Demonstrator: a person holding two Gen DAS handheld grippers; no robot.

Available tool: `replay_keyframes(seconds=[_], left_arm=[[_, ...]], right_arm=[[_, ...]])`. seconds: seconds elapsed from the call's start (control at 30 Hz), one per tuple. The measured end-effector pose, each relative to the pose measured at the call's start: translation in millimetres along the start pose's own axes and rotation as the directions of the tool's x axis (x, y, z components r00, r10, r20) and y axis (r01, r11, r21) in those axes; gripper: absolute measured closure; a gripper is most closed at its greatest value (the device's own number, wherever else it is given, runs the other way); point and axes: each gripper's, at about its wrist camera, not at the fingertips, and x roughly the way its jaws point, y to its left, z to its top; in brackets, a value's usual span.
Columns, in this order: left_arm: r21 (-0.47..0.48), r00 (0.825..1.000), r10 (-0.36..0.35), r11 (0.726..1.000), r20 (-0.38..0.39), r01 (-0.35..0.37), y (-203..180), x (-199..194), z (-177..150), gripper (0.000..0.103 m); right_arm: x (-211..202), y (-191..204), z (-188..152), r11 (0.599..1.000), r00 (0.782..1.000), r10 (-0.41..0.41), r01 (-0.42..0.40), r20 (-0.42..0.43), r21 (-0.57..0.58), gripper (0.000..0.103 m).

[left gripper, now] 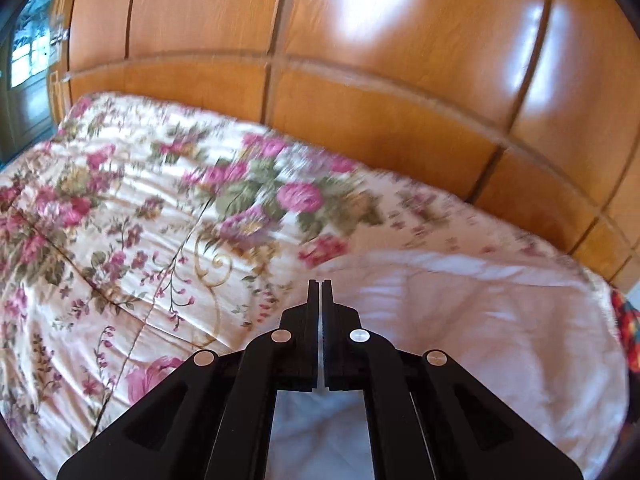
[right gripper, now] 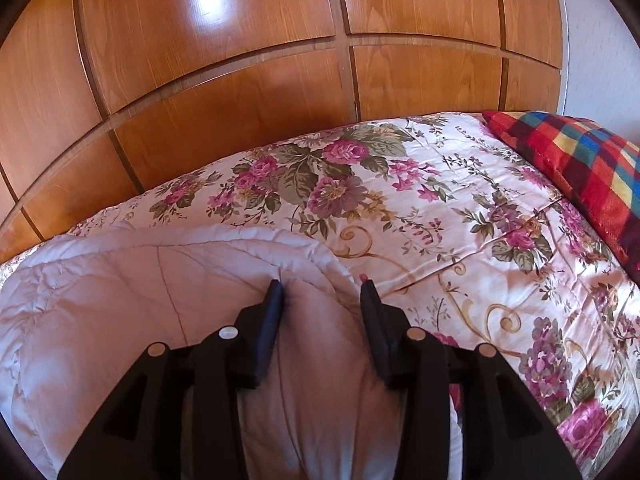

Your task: Fold small clothes

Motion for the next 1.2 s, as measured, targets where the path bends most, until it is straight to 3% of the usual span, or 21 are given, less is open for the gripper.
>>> replay_keyframes(seconds=[0.13, 0.2, 0.27, 0.33, 0.37, 0.4, 0.47, 0.7, 0.83, 0.93, 1.1, 1.2], left_arm=[[0.052, 0.996, -0.058, 0.997, 0.068, 0.054, -26.0, -35.0, -0.2, 0.103], [0.091, 0.992, -0.094, 0.992, 0.083, 0.086, -43.7, -47.3, -1.4, 0.103], [0.116, 0.989, -0.127, 0.986, 0.075, 0.118, -58.8, -53.0, -3.1, 0.101], [0.141, 0.987, -0.155, 0.979, 0.046, 0.147, -74.0, -53.8, -6.3, 0.064], [0.147, 0.986, -0.161, 0.977, 0.047, 0.153, -79.1, -55.3, -8.4, 0.029], [0.15, 0.983, -0.169, 0.976, 0.076, 0.156, -83.4, -59.7, -11.6, 0.022], [0.164, 0.977, -0.178, 0.974, 0.115, 0.158, -90.3, -67.1, -18.2, 0.021], [0.241, 0.98, -0.194, 0.954, 0.039, 0.179, -112.4, -60.4, -36.1, 0.017], [0.265, 0.987, -0.159, 0.952, 0.006, 0.152, -116.7, -45.4, -44.2, 0.017], [0.243, 0.99, -0.138, 0.959, -0.039, 0.143, -114.9, -31.2, -49.7, 0.017], [0.224, 0.989, -0.144, 0.963, -0.045, 0.15, -112.4, -35.9, -48.6, 0.017], [0.212, 0.988, -0.148, 0.965, -0.034, 0.151, -111.8, -37.4, -39.1, 0.017]], right_arm=[[-1.4, 0.4, -0.6, 1.0, 1.0, -0.016, 0.016, 0.009, 0.0, 0.055], [-2.6, -1.6, -1.2, 0.998, 0.998, -0.054, 0.054, 0.012, 0.017, 0.03], [-4.3, -4.8, -0.3, 0.999, 0.999, -0.045, 0.044, 0.011, 0.032, 0.03], [-6.0, -6.1, 1.7, 0.999, 1.0, -0.024, 0.024, 0.003, 0.031, 0.03], [-7.4, -6.7, 2.5, 0.999, 1.0, -0.018, 0.018, 0.0, 0.033, 0.028], [-9.8, -7.5, 2.9, 0.999, 1.0, -0.014, 0.014, 0.003, 0.035, 0.026], [-13.9, -8.3, 2.3, 0.999, 1.0, -0.008, 0.007, 0.013, 0.038, 0.023], [-27.9, 2.1, 5.7, 0.998, 0.998, -0.055, 0.055, 0.021, -0.016, 0.017], [-52.8, 15.9, 10.2, 0.994, 0.994, -0.094, 0.098, 0.063, -0.05, 0.015], [-72.5, 29.5, 12.7, 0.998, 0.996, -0.026, 0.031, 0.084, -0.05, 0.014], [-94.5, 64.3, 13.3, 0.991, 0.99, 0.089, -0.077, 0.113, -0.107, 0.013], [-96.1, 89.7, 11.2, 0.971, 0.978, 0.189, -0.173, 0.084, -0.164, 0.013]])
